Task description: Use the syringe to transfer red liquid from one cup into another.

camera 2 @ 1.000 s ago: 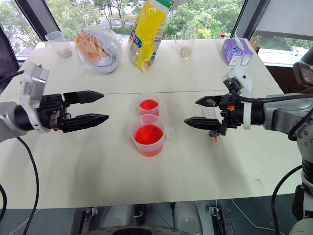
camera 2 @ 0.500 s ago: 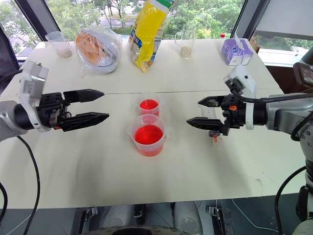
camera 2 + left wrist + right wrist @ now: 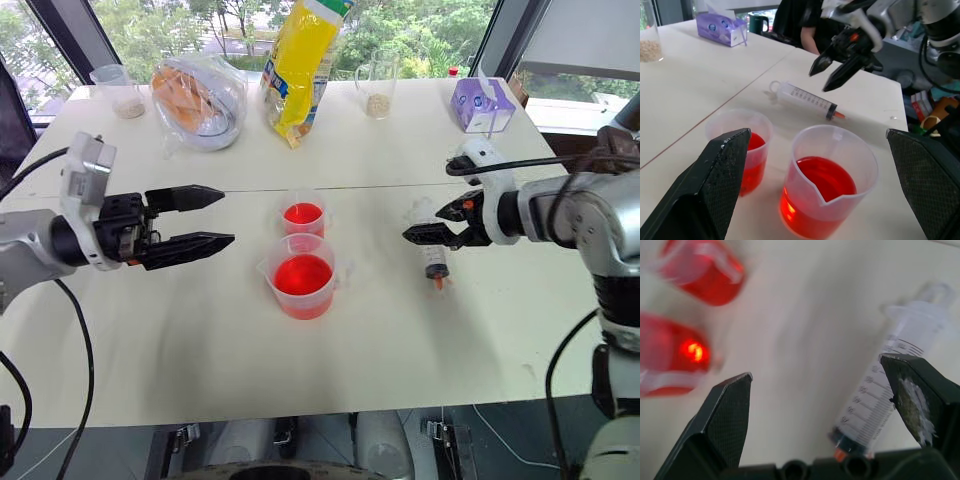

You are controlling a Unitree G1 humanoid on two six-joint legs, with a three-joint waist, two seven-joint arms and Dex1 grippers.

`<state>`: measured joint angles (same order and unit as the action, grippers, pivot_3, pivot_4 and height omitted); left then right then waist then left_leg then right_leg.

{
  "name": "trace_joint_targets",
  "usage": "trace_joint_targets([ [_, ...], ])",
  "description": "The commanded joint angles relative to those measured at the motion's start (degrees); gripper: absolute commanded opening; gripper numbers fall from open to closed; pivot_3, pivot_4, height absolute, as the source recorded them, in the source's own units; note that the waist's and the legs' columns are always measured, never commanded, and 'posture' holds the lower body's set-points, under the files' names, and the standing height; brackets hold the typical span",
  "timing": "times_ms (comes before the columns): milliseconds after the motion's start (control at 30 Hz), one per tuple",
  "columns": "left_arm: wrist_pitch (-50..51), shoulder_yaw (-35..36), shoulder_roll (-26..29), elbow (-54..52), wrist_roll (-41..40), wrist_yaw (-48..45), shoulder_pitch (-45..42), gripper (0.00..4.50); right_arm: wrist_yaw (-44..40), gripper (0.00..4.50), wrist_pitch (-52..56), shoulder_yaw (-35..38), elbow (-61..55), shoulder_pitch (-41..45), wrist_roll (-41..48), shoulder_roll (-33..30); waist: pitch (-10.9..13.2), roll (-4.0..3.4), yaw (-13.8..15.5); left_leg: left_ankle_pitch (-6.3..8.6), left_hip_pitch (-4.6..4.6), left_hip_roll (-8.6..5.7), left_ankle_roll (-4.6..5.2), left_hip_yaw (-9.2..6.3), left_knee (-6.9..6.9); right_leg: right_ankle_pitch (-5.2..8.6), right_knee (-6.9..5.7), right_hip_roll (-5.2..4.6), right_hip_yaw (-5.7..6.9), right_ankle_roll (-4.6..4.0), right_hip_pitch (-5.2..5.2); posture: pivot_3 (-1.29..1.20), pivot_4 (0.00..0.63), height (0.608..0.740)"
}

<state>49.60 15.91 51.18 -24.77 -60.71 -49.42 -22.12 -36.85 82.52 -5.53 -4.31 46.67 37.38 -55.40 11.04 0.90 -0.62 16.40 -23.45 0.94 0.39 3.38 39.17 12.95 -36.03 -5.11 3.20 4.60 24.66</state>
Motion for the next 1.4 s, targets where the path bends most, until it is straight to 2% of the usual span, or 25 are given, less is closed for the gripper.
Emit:
trace_joint_targets([
  [33, -1.8, -0.4, -0.5, -0.4, 1.1, -0.7, -0.9, 4.5, 3.9, 4.44, 0.0, -2.5, 6.5, 3.1, -5.8, 2.4, 0.0, 0.0, 0.0, 0.0, 0.0, 0.0, 0.0, 0.0, 0.0, -0.01, 0.0, 0.0, 0.0, 0.02, 0.0, 0.0, 0.15, 0.74],
  [500, -3.3, 0.2, -2.6, -2.9, 2.4, 0.8, 2.0, 4.5, 2.9, 4.44, -10.0, -10.5, 27.9, 9.6, -18.7, 13.5, 0.0, -0.01, -0.2, 0.0, -0.03, -0.01, 0.01, 0.02, -0.01, -0.12, -0.02, 0.05, 0.01, 0.2, 0.02, 0.0, 0.15, 0.74],
  [600, -3.4, 0.5, -2.9, -3.4, 2.4, 1.4, 2.5, 4.5, 1.1, 3.55, -11.7, -12.6, 29.9, 10.0, -20.9, 14.6, 0.0, 0.0, -0.2, 0.0, -0.03, 0.0, 0.01, 0.02, -0.01, -0.12, -0.02, 0.05, 0.01, 0.21, 0.02, 0.0, 0.15, 0.74],
  [733, -3.9, 0.6, -2.9, -3.8, 2.5, 1.8, 3.0, 4.5, -1.2, 1.58, -12.8, -14.3, 30.2, 9.7, -23.1, 14.9, 0.0, 0.01, -0.2, 0.0, -0.02, 0.0, 0.01, 0.01, 0.0, -0.12, -0.02, 0.05, 0.01, 0.21, 0.01, 0.0, 0.15, 0.74],
  [767, -4.0, 0.6, -2.9, -3.8, 2.6, 1.8, 3.1, 4.5, -1.6, 1.37, -12.8, -14.4, 30.0, 9.6, -23.5, 15.1, 0.0, 0.01, -0.3, 0.0, 0.0, 0.01, 0.01, 0.01, -0.01, -0.12, -0.03, 0.05, 0.01, 0.21, 0.0, 0.0, 0.15, 0.74],
  [900, -4.6, 0.2, -2.7, -3.2, 3.1, 1.4, 2.7, 4.5, -2.6, 1.37, -11.2, -13.3, 27.2, 9.5, -24.2, 14.2, 0.0, 0.01, -0.2, -0.01, 0.02, 0.01, 0.0, 0.01, 0.0, -0.12, -0.06, 0.05, 0.01, 0.2, 0.0, 0.0, 0.15, 0.74],
  [1067, -4.8, -0.1, -2.0, -1.7, 3.2, 0.5, 1.3, 4.5, -2.9, 1.37, -9.8, -1.7, 16.1, 9.9, -19.3, 13.2, 0.0, -0.05, -0.1, -0.01, -0.03, 0.01, 0.0, 0.01, -0.01, -0.12, -0.06, 0.05, 0.01, 0.2, 0.04, 0.0, 0.15, 0.74],
  [1167, -4.8, -0.8, -1.8, 0.1, 3.5, -0.5, -1.0, 4.5, -5.5, 1.37, -15.0, 9.4, 3.0, 7.4, -11.4, 15.8, 0.0, -0.05, 0.0, 0.0, -0.05, 0.01, 0.0, -0.01, -0.02, -0.12, -0.05, 0.05, 0.03, 0.21, 0.05, 0.0, 0.15, 0.74],
  [1267, -4.8, -2.0, -1.8, 2.5, 4.2, -1.8, -4.1, 4.5, -4.4, 1.37, -15.9, 17.0, -7.1, 5.7, -4.4, 21.4, 0.0, -0.04, 0.0, 0.0, -0.04, 0.02, 0.0, -0.04, -0.04, -0.12, -0.05, 0.08, 0.05, 0.22, 0.03, 0.0, 0.15, 0.74],
  [1400, -4.8, -3.9, -2.3, 5.8, 5.3, -3.6, -8.8, 4.5, 0.7, 1.37, -16.6, 21.3, -15.6, 3.4, 2.0, 30.4, 0.0, -0.02, 0.0, -0.01, 0.01, 0.03, -0.02, -0.04, -0.03, -0.13, -0.07, 0.07, 0.06, 0.22, -0.02, 0.0, 0.15, 0.74],
])
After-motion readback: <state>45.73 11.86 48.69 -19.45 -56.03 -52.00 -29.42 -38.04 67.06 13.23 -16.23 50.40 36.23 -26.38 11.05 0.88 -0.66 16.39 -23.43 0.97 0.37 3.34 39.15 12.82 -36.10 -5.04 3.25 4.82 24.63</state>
